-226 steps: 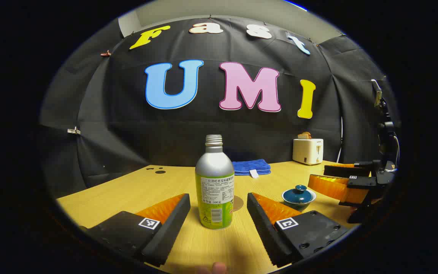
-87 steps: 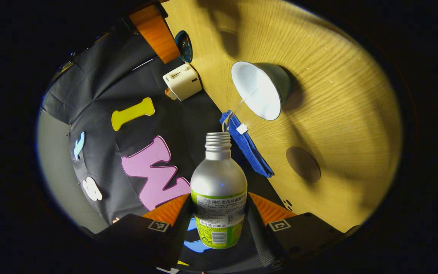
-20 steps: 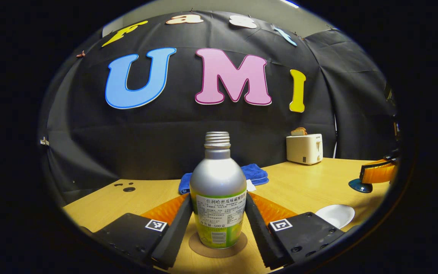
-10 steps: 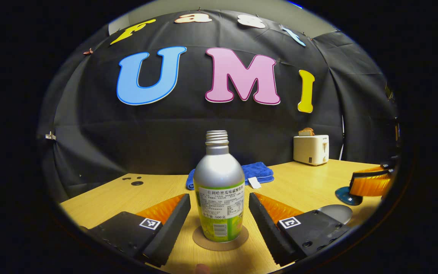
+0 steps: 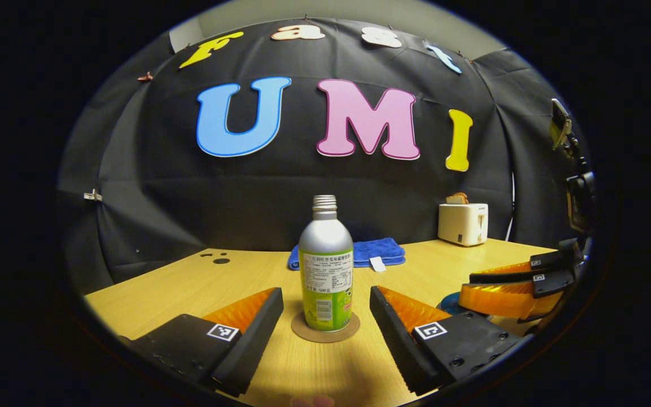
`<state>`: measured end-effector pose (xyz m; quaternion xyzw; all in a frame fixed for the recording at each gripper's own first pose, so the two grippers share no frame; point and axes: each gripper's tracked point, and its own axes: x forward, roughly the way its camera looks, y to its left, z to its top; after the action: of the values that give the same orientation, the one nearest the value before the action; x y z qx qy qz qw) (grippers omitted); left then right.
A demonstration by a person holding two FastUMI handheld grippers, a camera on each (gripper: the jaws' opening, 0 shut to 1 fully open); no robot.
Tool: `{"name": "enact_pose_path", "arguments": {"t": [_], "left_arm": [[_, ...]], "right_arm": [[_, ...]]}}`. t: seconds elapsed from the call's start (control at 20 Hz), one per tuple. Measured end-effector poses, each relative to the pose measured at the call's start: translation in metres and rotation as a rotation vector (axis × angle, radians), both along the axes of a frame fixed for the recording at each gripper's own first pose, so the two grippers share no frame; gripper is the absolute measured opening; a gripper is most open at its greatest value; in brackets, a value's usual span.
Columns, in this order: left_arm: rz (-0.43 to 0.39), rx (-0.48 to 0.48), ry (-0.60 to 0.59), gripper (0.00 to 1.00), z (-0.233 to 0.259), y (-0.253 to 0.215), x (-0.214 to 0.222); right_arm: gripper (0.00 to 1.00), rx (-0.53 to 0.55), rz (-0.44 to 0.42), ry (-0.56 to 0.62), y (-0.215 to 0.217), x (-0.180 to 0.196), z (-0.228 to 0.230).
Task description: Open the teacup lid with one hand, grasp the water bottle and pour water into the teacup with the other hand; after pouring, place the water bottle on the coaster and then close the teacup lid.
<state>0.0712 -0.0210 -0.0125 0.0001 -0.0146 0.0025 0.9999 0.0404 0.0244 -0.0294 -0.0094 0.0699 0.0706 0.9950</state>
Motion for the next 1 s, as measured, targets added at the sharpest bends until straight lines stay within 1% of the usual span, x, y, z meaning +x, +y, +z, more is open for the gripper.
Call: {"name": "enact_pose_path", "arguments": {"t": [0.3,0.35,0.4,0.45,0.5,0.55,0.65,0.75,0.8,0.95,1.0], "left_arm": [[0.070,-0.007,0.002,0.97,-0.001,0.011,-0.015],[0.071,-0.007,0.004,0.97,-0.002,0.011,-0.015],[0.071,-0.006,0.004,0.97,-0.002,0.010,-0.015],[0.072,-0.007,0.002,0.97,-0.001,0.011,-0.015],[0.072,-0.006,0.003,0.97,-0.001,0.011,-0.015],[0.069,-0.006,0.003,0.97,-0.002,0.010,-0.015],[0.067,-0.006,0.003,0.97,-0.002,0.010,-0.015],[0.064,-0.007,0.003,0.97,-0.001,0.010,-0.015],[0.064,-0.006,0.003,0.97,-0.001,0.010,-0.015],[0.064,-0.006,0.003,0.97,-0.001,0.010,-0.015],[0.064,-0.006,0.003,0.97,-0.001,0.010,-0.015]], "right_arm": [[0.30,-0.006,-0.015,0.075,-0.002,0.005,-0.012],[0.30,-0.006,-0.017,0.075,-0.002,0.005,-0.011],[0.27,-0.008,-0.018,0.080,-0.002,0.004,-0.012],[0.28,-0.013,-0.022,0.084,-0.003,0.003,-0.011],[0.38,-0.014,-0.033,0.083,-0.006,0.003,-0.012],[0.44,-0.005,-0.034,0.083,-0.007,0.002,-0.012],[0.66,0.021,-0.026,0.077,-0.006,-0.003,-0.010],[0.84,0.043,-0.024,0.012,-0.008,-0.010,0.003],[0.89,0.052,-0.021,-0.032,-0.009,-0.015,0.010],[0.90,0.043,-0.038,-0.140,-0.015,-0.028,0.026],[0.90,0.018,-0.049,-0.138,-0.020,-0.030,0.023]]}}
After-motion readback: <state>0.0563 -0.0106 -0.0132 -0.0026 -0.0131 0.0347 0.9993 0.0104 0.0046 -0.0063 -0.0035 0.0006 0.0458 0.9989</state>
